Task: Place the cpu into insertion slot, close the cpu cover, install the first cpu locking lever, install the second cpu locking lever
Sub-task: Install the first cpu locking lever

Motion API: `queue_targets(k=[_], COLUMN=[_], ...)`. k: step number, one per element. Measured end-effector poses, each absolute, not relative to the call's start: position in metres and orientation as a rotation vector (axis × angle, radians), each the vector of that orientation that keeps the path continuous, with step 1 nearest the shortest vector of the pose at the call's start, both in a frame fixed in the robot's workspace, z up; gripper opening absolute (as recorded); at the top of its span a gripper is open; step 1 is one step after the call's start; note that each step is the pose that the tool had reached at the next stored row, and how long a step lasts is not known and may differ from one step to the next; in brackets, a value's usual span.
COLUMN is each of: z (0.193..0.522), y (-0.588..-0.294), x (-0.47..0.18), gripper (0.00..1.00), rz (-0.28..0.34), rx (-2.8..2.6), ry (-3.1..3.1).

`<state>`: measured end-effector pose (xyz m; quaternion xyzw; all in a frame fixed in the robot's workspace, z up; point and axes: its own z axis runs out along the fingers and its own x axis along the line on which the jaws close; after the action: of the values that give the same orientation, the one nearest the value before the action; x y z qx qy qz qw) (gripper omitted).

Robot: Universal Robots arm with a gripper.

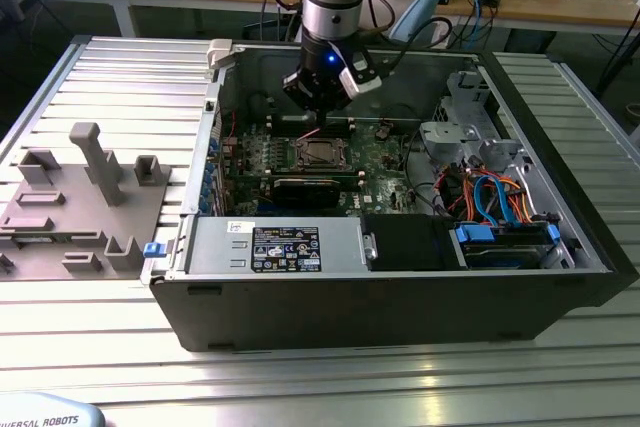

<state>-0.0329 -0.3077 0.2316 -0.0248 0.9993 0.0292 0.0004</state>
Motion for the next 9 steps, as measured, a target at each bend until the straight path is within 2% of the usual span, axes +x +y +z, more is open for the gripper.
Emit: queue_targets(k=[9], z=[0.2293], y=[-0.3077], x=[-0.0335], gripper=[0.11], rz=[0.092], rx=[-0.078], ry=[3.138])
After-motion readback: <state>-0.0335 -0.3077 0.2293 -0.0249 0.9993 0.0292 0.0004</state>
